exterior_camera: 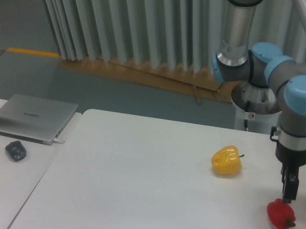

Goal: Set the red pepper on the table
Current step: 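Open the gripper and lift it off the red pepper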

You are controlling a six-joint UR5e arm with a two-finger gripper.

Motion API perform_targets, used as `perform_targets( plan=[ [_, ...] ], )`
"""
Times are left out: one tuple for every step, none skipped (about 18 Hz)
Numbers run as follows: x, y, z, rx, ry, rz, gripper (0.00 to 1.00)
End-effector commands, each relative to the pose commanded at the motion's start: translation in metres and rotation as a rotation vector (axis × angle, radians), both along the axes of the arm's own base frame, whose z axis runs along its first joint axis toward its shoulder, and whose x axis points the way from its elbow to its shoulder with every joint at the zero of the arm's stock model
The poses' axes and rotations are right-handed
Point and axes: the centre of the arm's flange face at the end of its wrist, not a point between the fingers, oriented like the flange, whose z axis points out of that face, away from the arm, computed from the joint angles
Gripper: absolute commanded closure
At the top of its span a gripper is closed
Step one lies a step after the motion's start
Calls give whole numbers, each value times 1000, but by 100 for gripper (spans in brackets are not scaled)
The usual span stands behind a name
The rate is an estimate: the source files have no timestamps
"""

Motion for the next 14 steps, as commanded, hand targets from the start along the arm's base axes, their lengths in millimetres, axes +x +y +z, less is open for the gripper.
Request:
perform_targets(
  plan=[
    [4,-3,12,4,3,1,0],
    [8,-5,17,3,-1,-2,0],
    [9,-6,19,4,-5,-2,0],
    [11,-7,21,3,-6,0,0],
    [14,-8,24,2,-7,-3,0],
    [15,-9,24,-2,-12,-2,0],
    [17,-9,24,-4,-17,-3,0],
    [18,-9,25,-4,-17,-5,0],
    [22,-11,30,1,-11,-6,0],
    [23,-12,33,0,-10,-6,0],
    [24,-12,33,0,-12,-8,0],
    [24,-12,33,0,-12,-8,0],
    [23,-13,33,0,-12,-6,0],
    [24,-12,32,-1,-13,-8,0]
  ],
)
